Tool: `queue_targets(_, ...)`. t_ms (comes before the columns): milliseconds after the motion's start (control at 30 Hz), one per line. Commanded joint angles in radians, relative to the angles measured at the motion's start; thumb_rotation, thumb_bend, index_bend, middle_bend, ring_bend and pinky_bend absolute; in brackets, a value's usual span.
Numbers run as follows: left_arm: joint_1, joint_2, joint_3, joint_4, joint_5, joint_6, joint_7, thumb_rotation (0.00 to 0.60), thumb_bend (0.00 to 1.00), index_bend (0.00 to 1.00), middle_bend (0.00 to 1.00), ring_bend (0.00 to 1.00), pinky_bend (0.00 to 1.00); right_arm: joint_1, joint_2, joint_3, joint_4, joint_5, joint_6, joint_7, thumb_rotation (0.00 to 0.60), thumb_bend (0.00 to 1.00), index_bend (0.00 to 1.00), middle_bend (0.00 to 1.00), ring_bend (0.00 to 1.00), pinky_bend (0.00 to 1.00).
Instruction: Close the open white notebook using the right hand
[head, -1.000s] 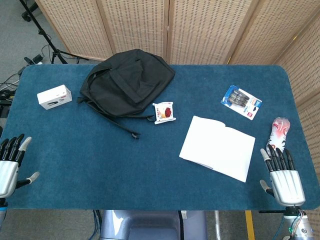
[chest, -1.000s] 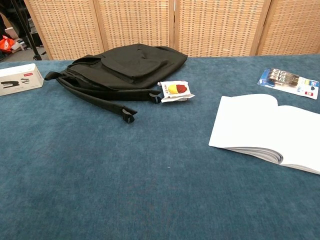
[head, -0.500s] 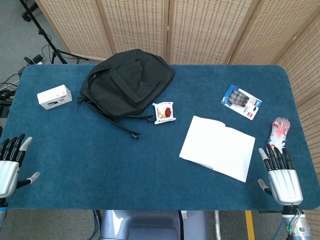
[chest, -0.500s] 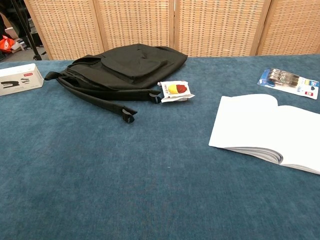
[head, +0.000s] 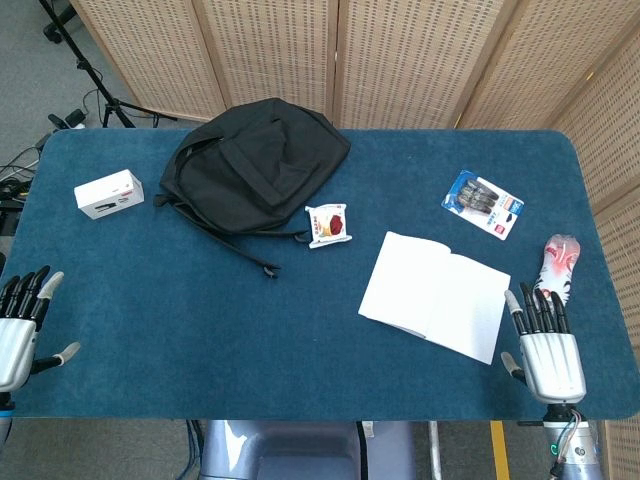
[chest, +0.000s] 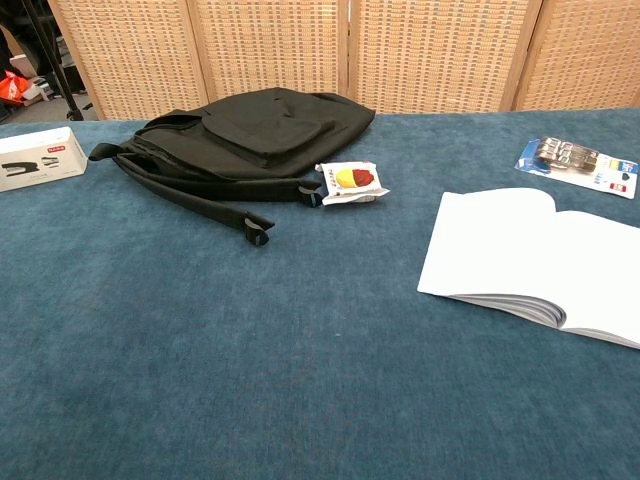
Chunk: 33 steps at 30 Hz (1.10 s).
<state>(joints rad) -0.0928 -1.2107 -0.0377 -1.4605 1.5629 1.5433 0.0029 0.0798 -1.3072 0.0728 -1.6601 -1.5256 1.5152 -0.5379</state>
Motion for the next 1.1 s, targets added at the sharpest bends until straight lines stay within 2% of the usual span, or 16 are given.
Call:
queue_targets(33,-0.001,0.006,0.004,-0.001,0.005,-0.002,-0.018,0.553,0.07,0.0,0.0,0.0,0.0,-0.008,-0.037,0.013,-0.051,0.016,0.028,-0.06,0.6,0.26,0.0,0.0,0.0,0.0)
queue_targets(433,-0.001,0.007,0.006,0.006,0.014,0.007,-0.034,0.552,0.07,0.0,0.0,0.0,0.0,-0.002,-0.149,0.011,-0.143,0.05,0.028,-0.195,0.6,0.26,0.0,0.0,0.0,0.0)
queue_targets(800,-0.001,0.003,0.008,0.008,0.016,0.007,-0.022,0.552,0.07,0.0,0.0,0.0,0.0,0.046,-0.239,0.033,-0.13,0.102,-0.04,-0.223,0.6,0.26,0.0,0.0,0.0,0.0)
queue_targets(1100,-0.001,0.0,0.008,0.009,0.017,0.008,-0.014,0.552,0.07,0.0,0.0,0.0,0.0,0.071,-0.303,0.048,-0.114,0.131,-0.053,-0.236,0.6,0.26,0.0,0.0,0.0,0.0)
